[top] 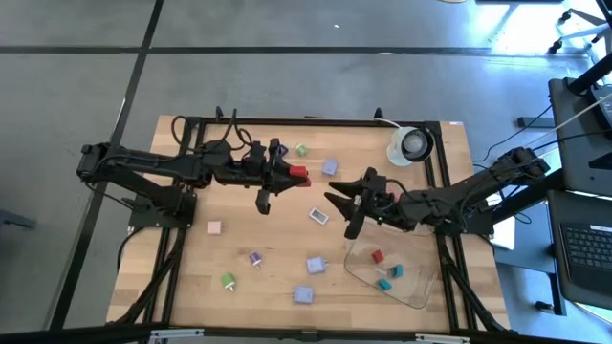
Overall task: Pick & Place Office items
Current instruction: Put the red digital timer into the bottom transparent bin
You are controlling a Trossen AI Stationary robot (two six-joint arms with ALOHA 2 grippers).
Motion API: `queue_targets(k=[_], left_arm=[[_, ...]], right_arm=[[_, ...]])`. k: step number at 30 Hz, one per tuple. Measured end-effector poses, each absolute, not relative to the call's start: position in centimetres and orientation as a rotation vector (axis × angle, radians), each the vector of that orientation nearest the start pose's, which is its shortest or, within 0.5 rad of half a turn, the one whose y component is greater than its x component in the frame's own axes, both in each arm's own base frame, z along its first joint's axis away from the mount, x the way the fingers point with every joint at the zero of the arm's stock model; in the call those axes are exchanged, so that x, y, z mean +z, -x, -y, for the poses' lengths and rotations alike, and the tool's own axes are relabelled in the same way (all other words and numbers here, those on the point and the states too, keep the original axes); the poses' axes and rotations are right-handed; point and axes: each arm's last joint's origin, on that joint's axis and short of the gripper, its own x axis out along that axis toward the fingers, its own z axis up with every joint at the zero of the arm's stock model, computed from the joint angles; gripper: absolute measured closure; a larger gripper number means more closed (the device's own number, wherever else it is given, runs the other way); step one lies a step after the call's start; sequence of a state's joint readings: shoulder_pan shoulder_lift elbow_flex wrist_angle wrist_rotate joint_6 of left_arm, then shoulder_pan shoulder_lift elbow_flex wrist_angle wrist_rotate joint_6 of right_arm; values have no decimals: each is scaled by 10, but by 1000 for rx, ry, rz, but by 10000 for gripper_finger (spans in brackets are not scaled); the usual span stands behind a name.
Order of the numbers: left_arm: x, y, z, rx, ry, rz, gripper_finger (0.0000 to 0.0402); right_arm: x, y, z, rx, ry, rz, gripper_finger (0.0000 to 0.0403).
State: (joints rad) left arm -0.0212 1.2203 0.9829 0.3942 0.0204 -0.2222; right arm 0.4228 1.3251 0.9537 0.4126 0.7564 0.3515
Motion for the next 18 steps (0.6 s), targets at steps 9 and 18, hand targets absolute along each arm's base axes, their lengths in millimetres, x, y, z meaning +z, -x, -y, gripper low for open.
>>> queue_targets(k=[9,18], left_arm=[[366,-278,6,-53,222,148,343],[361,-287,13,-30,247,157,343]], right_arm=[[332,-285,-91,-170,-326,84,161],[332,-294,-74,-150,-199,96,133]])
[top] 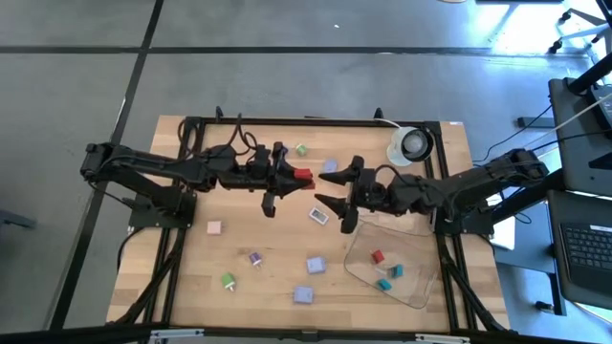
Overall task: Pick & Place Office items
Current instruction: Put the red digital timer into the bottom transparent bin
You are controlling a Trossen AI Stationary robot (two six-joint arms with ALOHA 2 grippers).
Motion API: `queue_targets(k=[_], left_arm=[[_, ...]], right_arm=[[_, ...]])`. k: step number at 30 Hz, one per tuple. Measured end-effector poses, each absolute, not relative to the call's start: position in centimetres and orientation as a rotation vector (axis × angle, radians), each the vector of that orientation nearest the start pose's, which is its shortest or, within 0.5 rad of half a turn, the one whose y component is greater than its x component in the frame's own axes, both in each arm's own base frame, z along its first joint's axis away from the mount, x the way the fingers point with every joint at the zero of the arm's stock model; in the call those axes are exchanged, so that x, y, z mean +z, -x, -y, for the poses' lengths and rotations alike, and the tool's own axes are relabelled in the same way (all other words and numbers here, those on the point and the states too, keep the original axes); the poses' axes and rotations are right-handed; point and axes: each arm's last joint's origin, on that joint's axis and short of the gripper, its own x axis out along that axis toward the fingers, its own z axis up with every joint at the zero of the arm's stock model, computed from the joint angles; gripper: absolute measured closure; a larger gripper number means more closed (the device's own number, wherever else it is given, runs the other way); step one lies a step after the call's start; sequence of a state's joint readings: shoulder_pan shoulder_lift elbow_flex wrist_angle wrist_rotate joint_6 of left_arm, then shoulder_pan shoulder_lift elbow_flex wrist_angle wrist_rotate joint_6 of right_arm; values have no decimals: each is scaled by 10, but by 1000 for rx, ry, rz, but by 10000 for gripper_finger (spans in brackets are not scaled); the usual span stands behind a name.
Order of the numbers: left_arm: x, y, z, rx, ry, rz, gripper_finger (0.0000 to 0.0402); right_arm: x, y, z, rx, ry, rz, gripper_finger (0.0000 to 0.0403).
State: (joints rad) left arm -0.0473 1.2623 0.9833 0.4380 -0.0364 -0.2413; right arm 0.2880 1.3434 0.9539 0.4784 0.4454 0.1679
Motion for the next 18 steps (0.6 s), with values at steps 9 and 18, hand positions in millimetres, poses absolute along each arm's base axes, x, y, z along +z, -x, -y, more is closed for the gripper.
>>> queue_targets(k=[9,18], left_arm=[[360,-288,17,-4,221,166,343],[360,-288,20,-9,214,163,343]], right_arm=[[329,-304,-68,-101,-211,133,145],[325,-312,-66,-86,-220,162,147]])
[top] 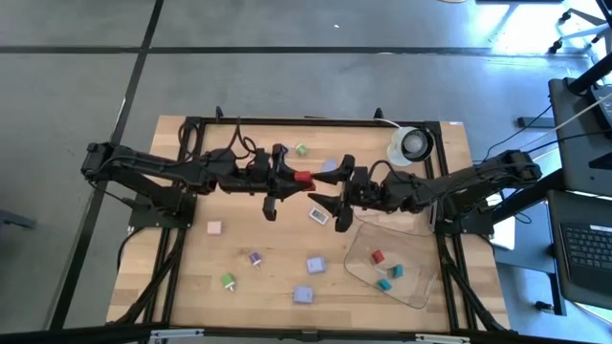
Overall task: Pick & Place Office items
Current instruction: Put the red digital timer into the bottom transparent bin
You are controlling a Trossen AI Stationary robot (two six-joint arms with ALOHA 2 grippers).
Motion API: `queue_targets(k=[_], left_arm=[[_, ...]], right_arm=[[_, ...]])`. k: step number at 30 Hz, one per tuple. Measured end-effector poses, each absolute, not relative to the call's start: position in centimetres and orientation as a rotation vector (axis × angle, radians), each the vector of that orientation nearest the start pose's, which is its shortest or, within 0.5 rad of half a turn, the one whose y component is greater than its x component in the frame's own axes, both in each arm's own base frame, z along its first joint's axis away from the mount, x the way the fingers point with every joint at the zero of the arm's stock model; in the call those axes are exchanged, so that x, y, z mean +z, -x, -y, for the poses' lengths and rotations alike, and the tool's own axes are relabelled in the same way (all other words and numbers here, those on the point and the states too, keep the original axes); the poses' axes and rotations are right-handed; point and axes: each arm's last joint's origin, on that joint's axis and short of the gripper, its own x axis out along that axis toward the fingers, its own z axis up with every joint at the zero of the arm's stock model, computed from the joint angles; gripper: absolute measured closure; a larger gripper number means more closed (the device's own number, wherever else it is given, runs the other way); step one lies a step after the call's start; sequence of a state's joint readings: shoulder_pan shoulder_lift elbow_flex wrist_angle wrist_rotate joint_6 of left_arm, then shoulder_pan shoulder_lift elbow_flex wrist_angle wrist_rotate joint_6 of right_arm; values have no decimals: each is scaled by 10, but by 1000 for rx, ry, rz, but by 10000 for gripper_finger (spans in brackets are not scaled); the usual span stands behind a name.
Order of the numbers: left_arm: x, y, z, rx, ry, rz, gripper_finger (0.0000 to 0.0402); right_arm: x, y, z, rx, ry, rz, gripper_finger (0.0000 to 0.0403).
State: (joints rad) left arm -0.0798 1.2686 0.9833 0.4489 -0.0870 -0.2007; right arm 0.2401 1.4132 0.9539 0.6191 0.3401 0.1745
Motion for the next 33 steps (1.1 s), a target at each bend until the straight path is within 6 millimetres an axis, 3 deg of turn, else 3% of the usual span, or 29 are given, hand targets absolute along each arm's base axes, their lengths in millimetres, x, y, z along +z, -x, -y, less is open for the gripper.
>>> queue_targets(k=[11,33], left_arm=[[353,-295,24,-15,184,141,343],[348,-302,26,-67,225,157,343]], right_arm=[[327,-314,-59,-39,-357,197,147],[323,-314,-65,33,-374,149,157]])
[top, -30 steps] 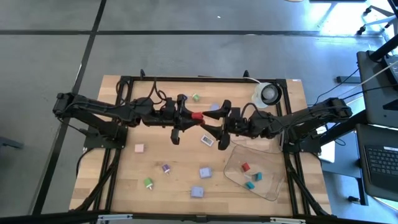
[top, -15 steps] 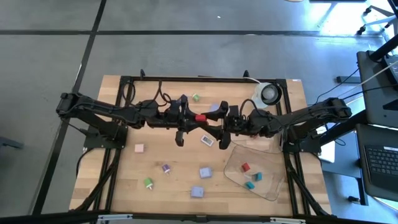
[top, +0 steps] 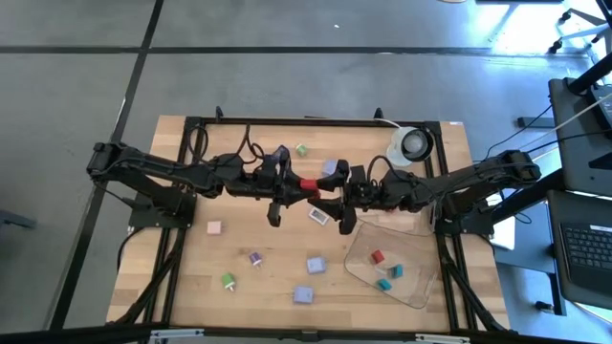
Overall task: Pick & Place Office items
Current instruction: Put the red digital timer into the bottom transparent bin
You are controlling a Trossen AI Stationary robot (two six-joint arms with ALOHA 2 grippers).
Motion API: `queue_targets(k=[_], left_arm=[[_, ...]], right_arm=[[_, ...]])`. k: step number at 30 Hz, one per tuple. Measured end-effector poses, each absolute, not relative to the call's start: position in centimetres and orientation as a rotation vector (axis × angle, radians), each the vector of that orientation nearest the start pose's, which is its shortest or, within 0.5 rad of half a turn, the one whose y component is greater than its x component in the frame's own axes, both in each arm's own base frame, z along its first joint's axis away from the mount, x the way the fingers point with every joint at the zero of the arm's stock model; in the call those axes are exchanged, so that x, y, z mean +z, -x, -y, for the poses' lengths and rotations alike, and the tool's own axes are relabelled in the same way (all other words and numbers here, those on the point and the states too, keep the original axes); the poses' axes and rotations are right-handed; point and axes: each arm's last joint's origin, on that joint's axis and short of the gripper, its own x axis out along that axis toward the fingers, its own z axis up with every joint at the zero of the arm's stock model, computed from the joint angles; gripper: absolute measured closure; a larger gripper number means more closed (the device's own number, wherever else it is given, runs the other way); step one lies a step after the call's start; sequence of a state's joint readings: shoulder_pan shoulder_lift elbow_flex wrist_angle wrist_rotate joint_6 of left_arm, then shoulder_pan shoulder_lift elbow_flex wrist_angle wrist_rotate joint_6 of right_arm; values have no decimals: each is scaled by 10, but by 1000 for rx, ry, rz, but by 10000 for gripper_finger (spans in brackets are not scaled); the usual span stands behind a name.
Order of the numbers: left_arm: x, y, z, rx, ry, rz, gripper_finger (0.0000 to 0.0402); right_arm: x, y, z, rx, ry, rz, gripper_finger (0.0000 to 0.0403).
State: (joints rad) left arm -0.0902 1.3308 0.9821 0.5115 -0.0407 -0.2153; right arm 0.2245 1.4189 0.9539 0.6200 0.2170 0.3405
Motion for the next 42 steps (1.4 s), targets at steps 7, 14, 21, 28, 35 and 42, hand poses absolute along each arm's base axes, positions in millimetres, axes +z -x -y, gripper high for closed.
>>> queue_targets(k=[7,14,21,28,35,42], left_arm=[[349,-302,26,-58,236,161,343],[350,-302,26,-62,245,168,343],[350,-302,26,-53,272,169,339],[349,-302,25,-46,280,168,293],[347,-301,26,-53,281,129,210],[351,-287,20,-20,278,52,161]], right_arm=[[323,-314,-65,32,-374,149,212],[323,-314,-65,34,-368,149,301],[324,-314,-65,28,-352,150,342],[323,-314,-65,29,-367,145,342],[323,-313,-65,26,-351,134,342],[325,-292,-59,-51,-352,-38,342]])
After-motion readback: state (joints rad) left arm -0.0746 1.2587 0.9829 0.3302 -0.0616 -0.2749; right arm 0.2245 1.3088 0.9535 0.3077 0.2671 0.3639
